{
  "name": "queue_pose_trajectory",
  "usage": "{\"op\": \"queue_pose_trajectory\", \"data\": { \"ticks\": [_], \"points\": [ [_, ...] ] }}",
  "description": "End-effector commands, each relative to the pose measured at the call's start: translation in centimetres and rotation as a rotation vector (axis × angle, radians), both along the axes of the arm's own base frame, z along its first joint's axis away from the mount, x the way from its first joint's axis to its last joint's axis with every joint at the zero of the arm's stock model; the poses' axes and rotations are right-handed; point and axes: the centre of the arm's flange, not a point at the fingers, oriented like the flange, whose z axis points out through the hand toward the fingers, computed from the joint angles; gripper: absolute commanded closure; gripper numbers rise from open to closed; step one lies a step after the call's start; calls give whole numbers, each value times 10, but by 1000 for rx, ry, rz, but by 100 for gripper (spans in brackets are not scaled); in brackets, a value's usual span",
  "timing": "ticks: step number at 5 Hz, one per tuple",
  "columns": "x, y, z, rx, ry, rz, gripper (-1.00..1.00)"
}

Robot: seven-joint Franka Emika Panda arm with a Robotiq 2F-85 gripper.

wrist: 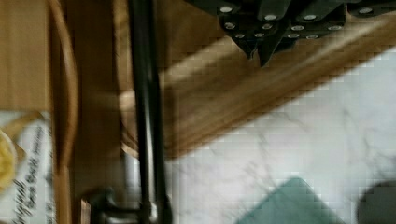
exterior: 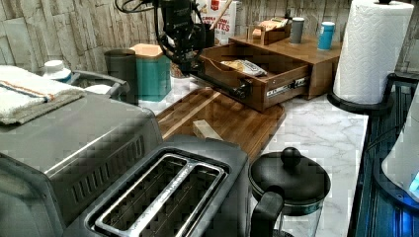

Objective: Close the drawer.

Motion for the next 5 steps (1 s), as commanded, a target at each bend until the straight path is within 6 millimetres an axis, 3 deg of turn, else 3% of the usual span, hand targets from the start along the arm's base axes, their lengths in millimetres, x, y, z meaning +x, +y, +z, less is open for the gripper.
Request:
{"op": "queue_pose_trajectory", "data": {
  "ticks": [1, 5],
  "points": [
    [16, -31, 13, -34, -103, -36, 100],
    [6, -65, -29, 36, -38, -62, 100]
  ]
}}
